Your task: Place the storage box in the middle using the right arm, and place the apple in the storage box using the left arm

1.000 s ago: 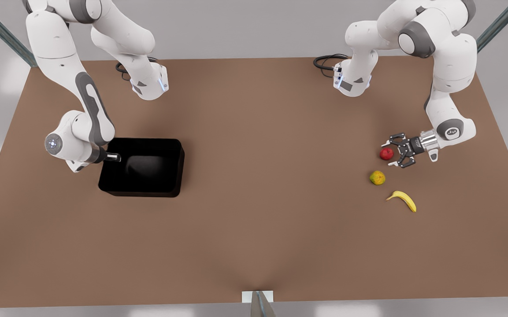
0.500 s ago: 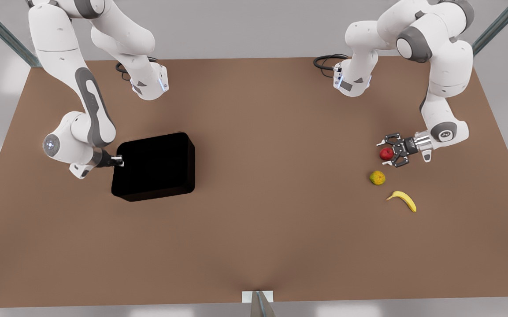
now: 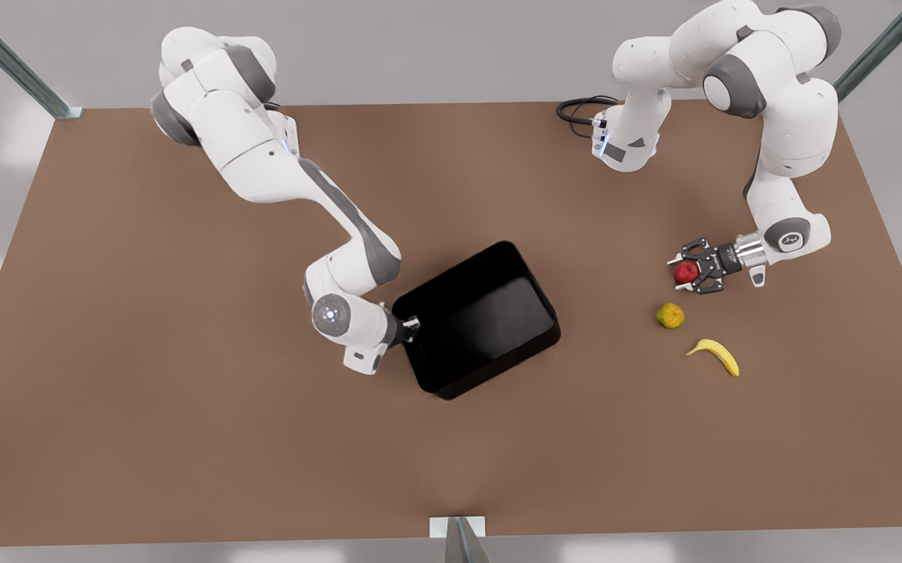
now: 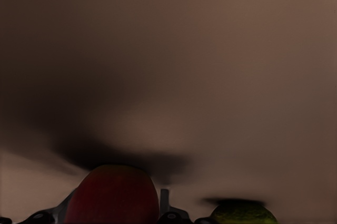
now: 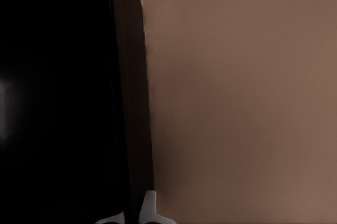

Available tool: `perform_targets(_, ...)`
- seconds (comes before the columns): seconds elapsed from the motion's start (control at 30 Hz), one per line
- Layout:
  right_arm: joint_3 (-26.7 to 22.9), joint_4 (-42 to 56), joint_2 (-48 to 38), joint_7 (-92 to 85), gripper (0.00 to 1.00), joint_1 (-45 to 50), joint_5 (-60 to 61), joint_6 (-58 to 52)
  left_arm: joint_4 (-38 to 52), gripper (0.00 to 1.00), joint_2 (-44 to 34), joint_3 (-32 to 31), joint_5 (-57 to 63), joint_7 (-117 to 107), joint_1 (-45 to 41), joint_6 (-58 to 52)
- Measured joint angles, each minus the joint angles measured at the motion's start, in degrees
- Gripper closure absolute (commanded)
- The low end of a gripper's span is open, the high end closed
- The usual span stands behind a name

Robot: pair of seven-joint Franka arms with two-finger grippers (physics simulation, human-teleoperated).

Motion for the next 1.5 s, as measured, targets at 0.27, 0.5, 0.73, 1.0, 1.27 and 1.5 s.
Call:
perform_targets(0.27,0.2,3.1,3.9,-3.1,0.74,4.9,-0.1,4.8,4.9,0.42,-4.1,0.5,2.0,-7.2,-0.1,-0.8)
perform_targets(0.5,0.3,7.6,6.2,-2.8,0.0,6.0,-0.7,4.8,13.8,0.42,-16.2,-14.8,20.7,-10.4,-0.1,2.7)
perform_targets(0.73,8.6,7.8,-0.6,-5.1,0.0,-8.0,6.9,-0.3,17.8,0.4,-14.6,-36.3,37.2,-32.7,0.1,15.9)
perform_targets(1.0,1.4,-5.4,-46.1,-2.4,0.0,-30.6,-19.1,-45.9,25.2,0.4,-6.1,-45.2,39.7,-55.3,-7.6,30.3)
perform_targets(1.27,-15.7,-26.6,-60.6,0.0,0.0,-13.5,-18.7,-31.9,29.7,0.0,-1.7,-45.3,41.0,-62.2,-10.8,33.8)
perform_targets(1.5,-16.4,-26.7,-60.6,0.1,0.0,-11.6,-18.1,-32.3,31.6,0.0,-16.0,-38.3,50.2,-20.5,-8.1,12.3)
